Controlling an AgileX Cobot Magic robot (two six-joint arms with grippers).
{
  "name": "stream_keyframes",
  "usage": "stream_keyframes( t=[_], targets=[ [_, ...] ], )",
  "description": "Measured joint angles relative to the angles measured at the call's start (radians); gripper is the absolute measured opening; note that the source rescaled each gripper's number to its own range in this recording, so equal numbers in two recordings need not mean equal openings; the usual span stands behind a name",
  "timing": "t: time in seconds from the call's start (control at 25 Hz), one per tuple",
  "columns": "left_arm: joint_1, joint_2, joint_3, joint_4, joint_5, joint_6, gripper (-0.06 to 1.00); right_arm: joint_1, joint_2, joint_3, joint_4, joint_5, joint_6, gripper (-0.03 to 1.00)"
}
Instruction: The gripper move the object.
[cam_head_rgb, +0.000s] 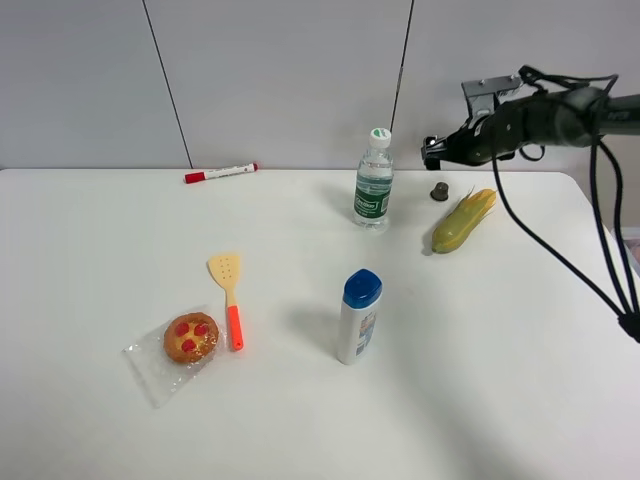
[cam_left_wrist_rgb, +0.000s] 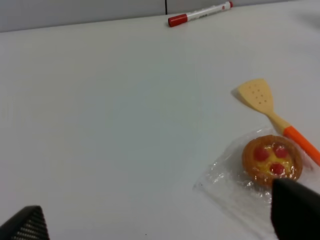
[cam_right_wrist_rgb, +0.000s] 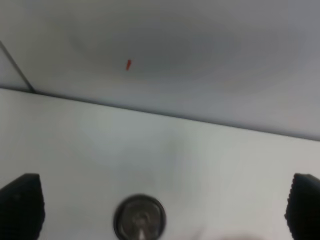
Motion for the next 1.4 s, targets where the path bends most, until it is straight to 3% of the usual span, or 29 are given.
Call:
stream_keyframes(
  t=[0.16,0.36,0.56,0.72,0.96,1.4],
  targets=[
    [0.0,0.0,0.0,0.0,0.0,0.0,1.0,0.0,-0.147,0.0,0.0,0.213,-0.018,0.96],
    [0.0,0.0,0.0,0.0,0.0,0.0,1.0,0.0,-0.314,0.0,-0.001,0.486,-0.136,0.96],
    [0.0,0.0,0.0,0.0,0.0,0.0,1.0,0.0,-0.467,0.0,0.0,0.749,-0.186,0.96],
    [0.0,0.0,0.0,0.001,0.0,0.0,1.0,-0.016,-0.576,0.0,0.043,0.93,-0.221,0.96],
    [0.0,0.0,0.0,0.001,0.0,0.0,1.0,-0.114,-0.695,0.0,0.151,0.973,-0.283,0.96],
    [0.0,0.0,0.0,0.0,0.0,0.0,1.0,-0.265,-0.96,0.0,0.122,0.98,-0.267,0.96]
  ],
)
